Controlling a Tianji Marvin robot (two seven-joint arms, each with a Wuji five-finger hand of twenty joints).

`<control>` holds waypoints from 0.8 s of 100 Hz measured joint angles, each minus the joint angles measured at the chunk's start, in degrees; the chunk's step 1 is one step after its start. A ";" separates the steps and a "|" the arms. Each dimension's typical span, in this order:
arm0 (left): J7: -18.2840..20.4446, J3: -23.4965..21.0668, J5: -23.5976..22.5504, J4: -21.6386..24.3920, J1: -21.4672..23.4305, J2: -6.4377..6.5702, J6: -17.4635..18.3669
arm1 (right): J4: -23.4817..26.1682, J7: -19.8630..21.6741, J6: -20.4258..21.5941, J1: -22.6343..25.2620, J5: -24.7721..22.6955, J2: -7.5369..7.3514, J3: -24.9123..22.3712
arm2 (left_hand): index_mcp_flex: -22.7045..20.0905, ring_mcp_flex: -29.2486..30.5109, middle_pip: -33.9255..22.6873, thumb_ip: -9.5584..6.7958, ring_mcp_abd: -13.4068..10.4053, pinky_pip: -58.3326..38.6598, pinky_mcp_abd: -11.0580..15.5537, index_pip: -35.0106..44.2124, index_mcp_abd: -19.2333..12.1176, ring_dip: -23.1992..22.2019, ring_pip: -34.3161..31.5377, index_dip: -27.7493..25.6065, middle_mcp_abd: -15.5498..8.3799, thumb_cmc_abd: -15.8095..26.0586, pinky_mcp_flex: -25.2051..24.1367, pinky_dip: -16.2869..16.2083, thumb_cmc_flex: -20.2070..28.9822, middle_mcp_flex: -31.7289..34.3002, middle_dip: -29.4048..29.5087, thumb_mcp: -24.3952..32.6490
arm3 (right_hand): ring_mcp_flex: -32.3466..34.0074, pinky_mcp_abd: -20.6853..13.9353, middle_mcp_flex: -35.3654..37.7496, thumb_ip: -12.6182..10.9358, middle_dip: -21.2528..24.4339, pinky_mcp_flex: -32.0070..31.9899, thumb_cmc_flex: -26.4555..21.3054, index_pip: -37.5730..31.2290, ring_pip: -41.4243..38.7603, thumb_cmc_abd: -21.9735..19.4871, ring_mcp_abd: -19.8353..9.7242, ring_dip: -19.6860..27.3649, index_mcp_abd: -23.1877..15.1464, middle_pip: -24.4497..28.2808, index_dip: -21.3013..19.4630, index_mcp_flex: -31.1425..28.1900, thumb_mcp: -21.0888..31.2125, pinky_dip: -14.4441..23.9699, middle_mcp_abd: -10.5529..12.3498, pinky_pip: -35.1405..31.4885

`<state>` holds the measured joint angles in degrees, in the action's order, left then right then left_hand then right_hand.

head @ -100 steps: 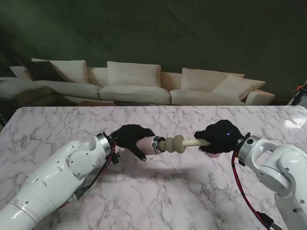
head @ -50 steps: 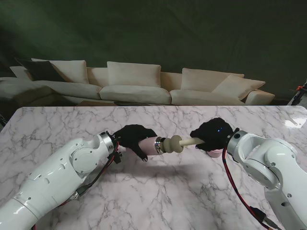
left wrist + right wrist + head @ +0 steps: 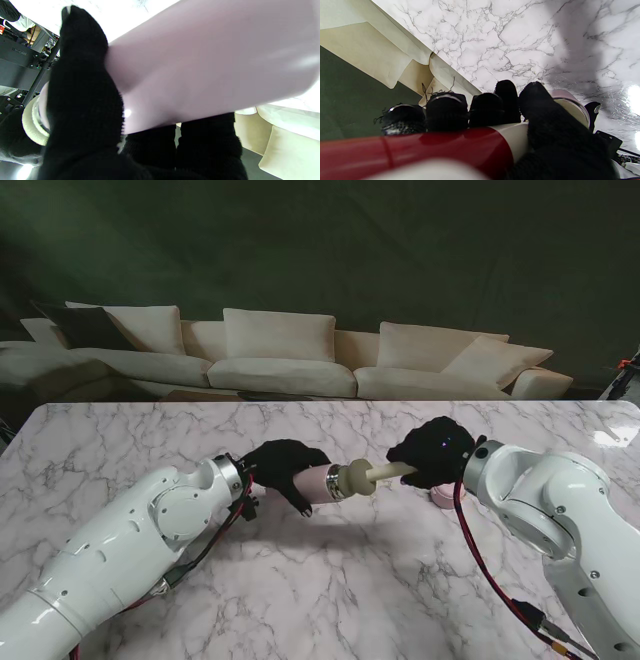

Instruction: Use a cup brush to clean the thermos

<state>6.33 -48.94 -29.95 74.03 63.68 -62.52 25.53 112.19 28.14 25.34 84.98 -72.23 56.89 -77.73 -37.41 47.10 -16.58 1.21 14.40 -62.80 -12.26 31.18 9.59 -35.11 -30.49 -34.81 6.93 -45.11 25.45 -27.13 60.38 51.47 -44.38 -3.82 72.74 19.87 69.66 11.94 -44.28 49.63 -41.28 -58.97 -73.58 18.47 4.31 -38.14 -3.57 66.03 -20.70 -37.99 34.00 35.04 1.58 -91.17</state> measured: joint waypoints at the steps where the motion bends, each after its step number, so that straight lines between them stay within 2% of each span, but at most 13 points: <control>1: 0.00 0.00 0.00 0.01 0.00 -0.01 0.00 | 0.01 0.00 0.00 0.00 0.00 0.00 0.00 | 0.00 0.00 0.00 0.00 0.00 0.00 0.00 0.00 0.00 0.00 0.00 0.00 0.00 0.00 0.02 0.00 0.00 0.00 0.00 0.00 | 0.00 0.00 0.00 0.00 0.00 0.00 0.00 0.01 0.00 0.00 0.00 0.00 0.00 0.00 0.00 0.00 0.00 0.00 0.00 0.00; 20: -0.31 -0.06 0.03 0.28 0.14 -0.18 -0.07 | 0.15 0.83 -0.14 -0.37 0.18 -0.02 0.54 | 0.00 0.00 0.00 0.00 -0.05 0.00 0.10 0.00 0.00 0.01 0.00 0.00 0.00 0.00 0.05 0.00 0.00 0.00 0.01 0.00 | 0.00 0.00 0.00 0.00 0.00 0.24 0.00 0.04 0.00 0.00 -0.02 0.00 0.11 0.00 0.00 0.01 0.00 0.00 0.00 -0.02; 39: -0.62 0.16 0.09 0.44 0.36 -0.18 -0.11 | -0.76 2.12 -1.29 -2.44 0.14 -0.46 3.92 | 0.00 0.00 -0.29 0.00 -0.05 0.00 0.10 0.00 0.00 0.02 0.00 -0.01 0.14 0.00 0.05 0.00 0.01 0.00 0.01 0.00 | 0.60 0.00 0.77 0.00 0.00 0.78 0.00 0.10 0.00 0.00 0.06 0.00 0.86 0.00 0.00 0.02 0.90 0.00 0.00 -0.54; 80: -2.88 0.65 -0.57 -0.20 0.33 -0.24 -0.23 | -1.58 5.09 -8.53 -5.34 0.84 -0.46 9.56 | -0.03 0.46 -0.58 0.00 -0.05 -0.11 0.10 0.00 0.99 0.02 0.00 -0.06 0.84 0.00 0.65 0.00 0.23 0.00 0.01 0.00 | 0.88 0.00 2.26 0.00 0.00 3.37 0.00 0.74 -1.31 0.01 0.06 -0.31 1.65 0.01 0.72 -1.98 1.95 -0.58 0.01 -1.67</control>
<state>3.45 -48.29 -30.52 73.83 64.01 -62.76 25.30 110.61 33.24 16.81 79.64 -71.39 56.43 -68.17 -37.44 47.55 -17.16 1.21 14.35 -62.91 -12.16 31.18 10.58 -35.09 -30.49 -34.87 7.77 -45.11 26.09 -27.13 60.61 51.47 -44.37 -3.82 73.62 19.87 71.92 11.94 -44.28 53.01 -41.28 -58.23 -74.88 18.48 4.38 -38.46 -1.91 66.04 -19.99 -39.97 35.95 34.46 1.58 -92.84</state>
